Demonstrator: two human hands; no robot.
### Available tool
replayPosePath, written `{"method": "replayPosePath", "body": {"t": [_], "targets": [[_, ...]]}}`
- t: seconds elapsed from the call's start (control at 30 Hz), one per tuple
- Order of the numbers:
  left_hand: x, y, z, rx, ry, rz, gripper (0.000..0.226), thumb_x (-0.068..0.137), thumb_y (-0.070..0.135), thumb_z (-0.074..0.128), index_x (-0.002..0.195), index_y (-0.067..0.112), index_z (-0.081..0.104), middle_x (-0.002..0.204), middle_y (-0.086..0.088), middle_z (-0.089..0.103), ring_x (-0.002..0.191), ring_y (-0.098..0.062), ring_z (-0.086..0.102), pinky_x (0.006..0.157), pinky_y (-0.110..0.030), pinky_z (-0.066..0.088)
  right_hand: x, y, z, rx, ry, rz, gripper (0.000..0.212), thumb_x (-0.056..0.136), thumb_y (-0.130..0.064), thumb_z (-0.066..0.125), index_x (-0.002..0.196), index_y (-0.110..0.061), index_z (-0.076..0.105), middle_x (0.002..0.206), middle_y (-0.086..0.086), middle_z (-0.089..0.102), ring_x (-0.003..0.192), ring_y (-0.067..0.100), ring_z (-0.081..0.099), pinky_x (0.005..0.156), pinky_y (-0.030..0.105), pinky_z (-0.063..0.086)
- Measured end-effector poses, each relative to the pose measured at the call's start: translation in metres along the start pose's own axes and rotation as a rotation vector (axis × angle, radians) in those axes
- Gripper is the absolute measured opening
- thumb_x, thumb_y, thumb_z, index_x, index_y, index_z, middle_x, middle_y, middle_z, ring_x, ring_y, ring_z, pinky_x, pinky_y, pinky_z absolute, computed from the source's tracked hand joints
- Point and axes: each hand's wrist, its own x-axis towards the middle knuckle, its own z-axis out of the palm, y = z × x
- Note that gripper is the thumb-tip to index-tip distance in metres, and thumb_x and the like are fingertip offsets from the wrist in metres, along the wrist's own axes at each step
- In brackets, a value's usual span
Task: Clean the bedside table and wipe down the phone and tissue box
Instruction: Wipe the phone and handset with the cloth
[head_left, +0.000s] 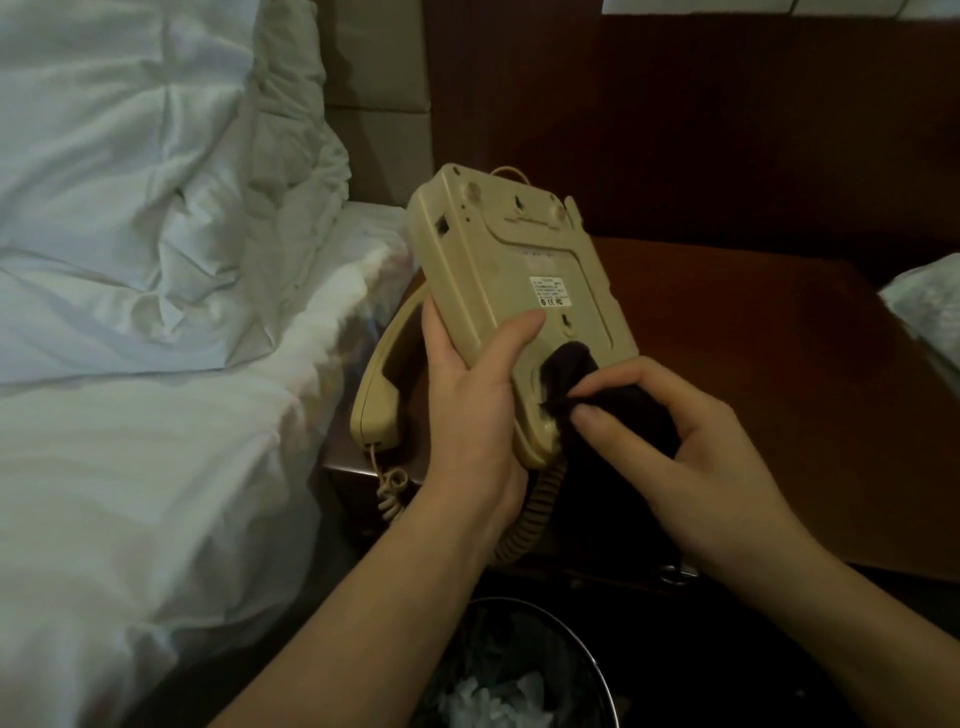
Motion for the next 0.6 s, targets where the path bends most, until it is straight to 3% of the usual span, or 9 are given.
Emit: {"method": "replayPosePath", "body": {"t": [0.17, 0.37, 0.5, 0.6], "targets": [[0.002, -0.004, -0.002, -0.001, 0.019, 0.009, 0.068, 0.09, 0.006, 0.068, 0.146, 0.039, 0.044, 0.129, -0.005, 0.069, 0.116, -0.027, 0.068, 0.096, -0.05, 0.057, 0.005, 0.0, 0.0, -0.267, 0.009, -0.047, 0.013, 0.085, -0.038, 0.063, 0.096, -0.043, 0.065, 0.104, -0.02, 0.057, 0.101, -0.002, 0.057, 0.084, 0.024, 0.046], [0.002, -0.006, -0.005, 0.015, 0.043, 0.031, 0.07, 0.089, 0.006, 0.068, 0.145, 0.039, 0.044, 0.132, -0.006, 0.066, 0.12, -0.028, 0.066, 0.099, -0.051, 0.055, 0.003, -0.001, 0.011, -0.342, 0.092, -0.012, 0.013, 0.085, -0.043, 0.057, 0.097, -0.043, 0.06, 0.104, -0.022, 0.053, 0.096, -0.005, 0.054, 0.077, 0.022, 0.045], [0.002, -0.005, -0.003, 0.032, 0.045, 0.051, 0.068, 0.09, 0.005, 0.067, 0.146, 0.036, 0.044, 0.129, -0.006, 0.068, 0.117, -0.027, 0.067, 0.097, -0.051, 0.057, 0.005, 0.002, 0.01, -0.133, 0.09, 0.067, 0.008, 0.09, -0.034, 0.062, 0.093, -0.042, 0.063, 0.102, -0.013, 0.06, 0.088, 0.0, 0.06, 0.068, 0.018, 0.046], [0.001, -0.004, -0.002, 0.03, 0.036, 0.063, 0.066, 0.091, 0.004, 0.066, 0.145, 0.036, 0.044, 0.127, -0.007, 0.069, 0.115, -0.028, 0.068, 0.096, -0.051, 0.058, 0.005, 0.002, 0.002, -0.083, -0.016, 0.047, 0.009, 0.087, -0.035, 0.066, 0.093, -0.042, 0.065, 0.103, -0.012, 0.061, 0.092, 0.002, 0.061, 0.073, 0.016, 0.047]]}}
